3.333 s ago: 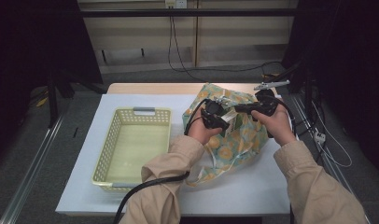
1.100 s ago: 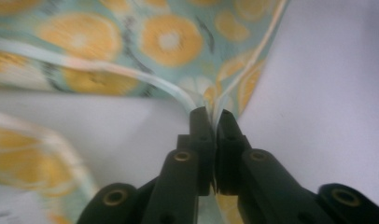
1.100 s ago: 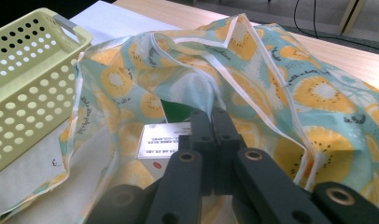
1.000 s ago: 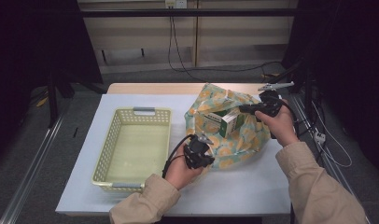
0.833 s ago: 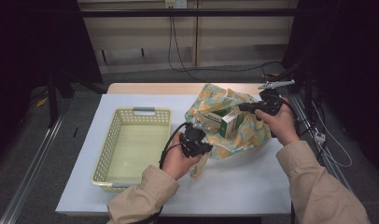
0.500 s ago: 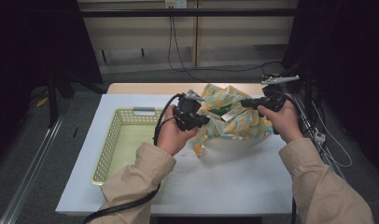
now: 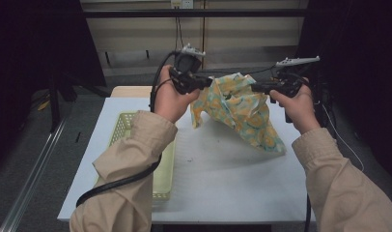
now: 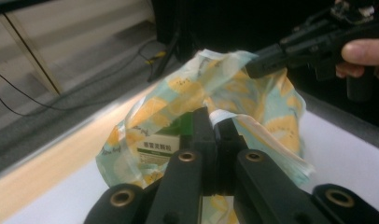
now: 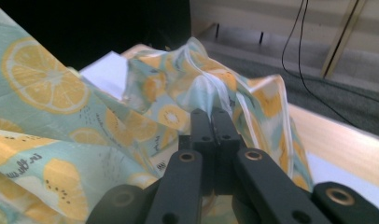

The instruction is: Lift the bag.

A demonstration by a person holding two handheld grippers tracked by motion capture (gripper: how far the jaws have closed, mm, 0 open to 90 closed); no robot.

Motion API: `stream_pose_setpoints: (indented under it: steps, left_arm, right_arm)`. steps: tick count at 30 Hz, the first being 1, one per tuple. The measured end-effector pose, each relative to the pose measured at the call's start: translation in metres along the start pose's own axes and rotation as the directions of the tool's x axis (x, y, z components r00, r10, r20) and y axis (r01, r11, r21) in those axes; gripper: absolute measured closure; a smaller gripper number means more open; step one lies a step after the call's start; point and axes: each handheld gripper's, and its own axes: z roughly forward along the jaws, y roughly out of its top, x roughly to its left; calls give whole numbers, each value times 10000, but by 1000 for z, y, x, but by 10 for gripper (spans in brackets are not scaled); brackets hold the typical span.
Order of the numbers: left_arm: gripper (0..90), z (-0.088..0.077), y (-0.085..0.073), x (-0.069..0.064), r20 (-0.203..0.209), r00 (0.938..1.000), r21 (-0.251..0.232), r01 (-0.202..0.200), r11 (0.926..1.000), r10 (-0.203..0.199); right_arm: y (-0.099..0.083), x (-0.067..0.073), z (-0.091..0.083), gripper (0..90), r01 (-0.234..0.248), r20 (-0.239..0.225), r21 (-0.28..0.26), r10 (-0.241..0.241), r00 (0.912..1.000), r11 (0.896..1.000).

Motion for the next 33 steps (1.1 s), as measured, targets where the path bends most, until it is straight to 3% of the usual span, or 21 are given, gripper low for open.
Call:
stream_pose_setpoints:
  steps: [7,10,18,23,25,27,30,32,33]
  left_arm:
    - [900,-17,39,17,-330,9995,-618,-17,9981,-4]
    - [900,-22,44,21,-339,9994,-797,-21,9968,-6]
    - [900,-22,35,26,-259,9996,-603,131,9981,-146]
    - [900,-39,48,32,-690,9975,-1199,79,9928,-162]
    - [900,-38,46,34,-633,9977,-997,162,9949,-226]
    - [900,-33,38,36,-478,9986,-681,211,9975,-244]
    - [896,-28,25,40,-218,9987,-483,457,9978,-468]
    - [846,-26,14,44,-9,9983,-243,575,9980,-576]
    - [788,-25,9,46,102,9975,-66,706,9975,-705]
  right_arm:
    - [34,8,-11,900,170,-47,-615,-173,9998,9980]
    - [42,11,-16,900,149,-150,-930,-163,9998,9956]
    - [34,11,-11,900,35,-290,-817,-59,9996,9967]
    - [54,16,-22,900,71,-63,-1441,-81,9999,9895]
    - [55,16,-20,900,-57,-324,-1335,13,9995,9910]
    - [50,18,-15,900,-9,-389,-1025,-31,9992,9947]
    - [40,21,-4,896,-244,-837,-859,172,9963,9960]
    - [33,24,3,830,-397,-1185,-544,330,9924,9977]
    - [30,25,5,762,-375,-1143,-531,312,9930,9979]
